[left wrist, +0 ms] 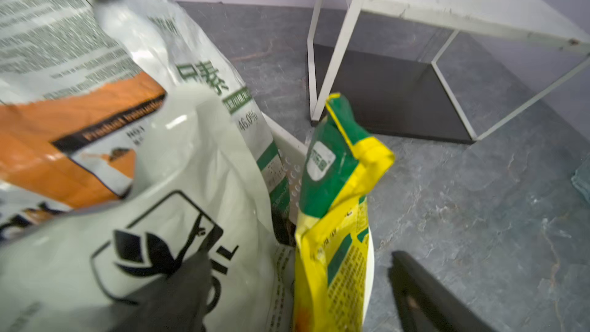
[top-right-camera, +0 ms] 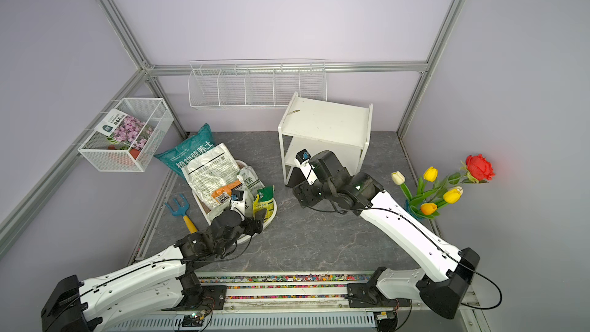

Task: Take down the fertilizer bag from the shelf
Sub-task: Place the fertilizer bag in the storage box.

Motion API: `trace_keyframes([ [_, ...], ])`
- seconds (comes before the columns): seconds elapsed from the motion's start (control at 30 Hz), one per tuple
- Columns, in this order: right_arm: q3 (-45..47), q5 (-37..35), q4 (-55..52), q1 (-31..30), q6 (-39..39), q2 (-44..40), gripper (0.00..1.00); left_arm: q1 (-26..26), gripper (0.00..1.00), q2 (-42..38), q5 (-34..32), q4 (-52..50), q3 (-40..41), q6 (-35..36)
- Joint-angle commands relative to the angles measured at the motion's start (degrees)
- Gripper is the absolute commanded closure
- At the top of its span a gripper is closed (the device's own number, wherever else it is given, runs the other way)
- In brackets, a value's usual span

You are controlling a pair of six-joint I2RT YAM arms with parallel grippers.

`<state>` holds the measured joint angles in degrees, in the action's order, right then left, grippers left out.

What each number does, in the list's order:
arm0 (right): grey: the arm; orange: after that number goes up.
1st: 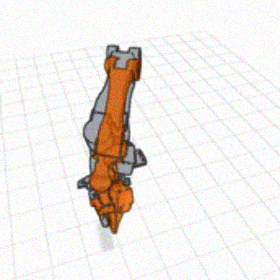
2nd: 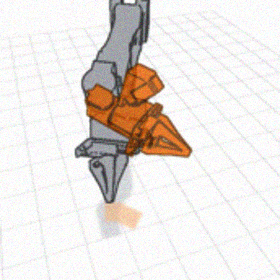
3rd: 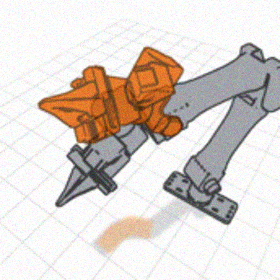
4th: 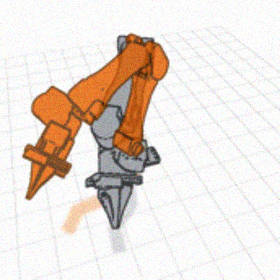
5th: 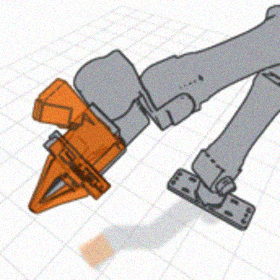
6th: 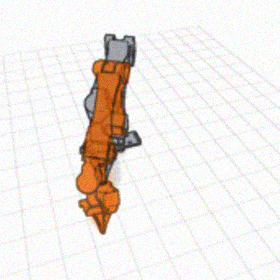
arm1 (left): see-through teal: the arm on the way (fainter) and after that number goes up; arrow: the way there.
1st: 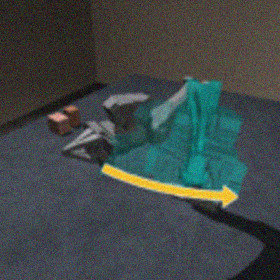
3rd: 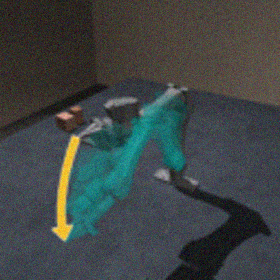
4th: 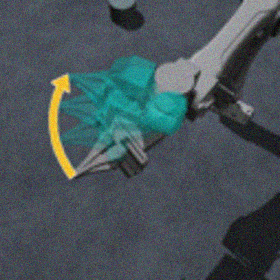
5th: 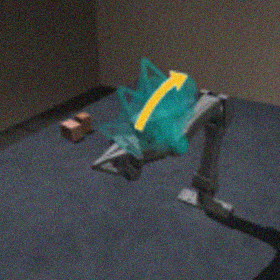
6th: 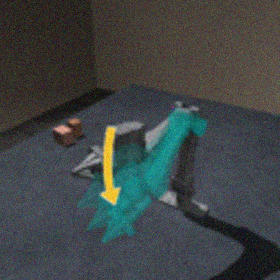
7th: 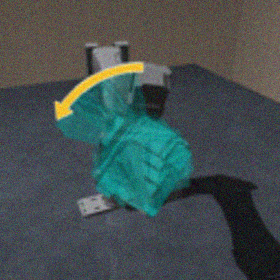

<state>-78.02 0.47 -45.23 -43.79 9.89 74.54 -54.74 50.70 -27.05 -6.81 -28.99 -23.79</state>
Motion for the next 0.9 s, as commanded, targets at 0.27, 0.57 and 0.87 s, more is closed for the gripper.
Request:
trace_keyframes([
  [0.27, 4.9, 19.4, 12.3, -6.9, 5.6, 13.1, 0.71, 8.3, 0.0, -1.9, -1.5, -2.5, -15.8, 0.1],
  [0.57, 1.6, 13.3, 14.6, -13.9, 5.1, 23.3, 0.7, 16.8, 0.0, -0.9, 2.0, -8.1, -24.1, -6.8],
  [0.87, -3.3, 3.5, 11.5, -15.7, 2.5, 23.1, 0.95, 28.7, 0.0, -6.8, 10.8, -8.6, -19.9, -13.2],
])
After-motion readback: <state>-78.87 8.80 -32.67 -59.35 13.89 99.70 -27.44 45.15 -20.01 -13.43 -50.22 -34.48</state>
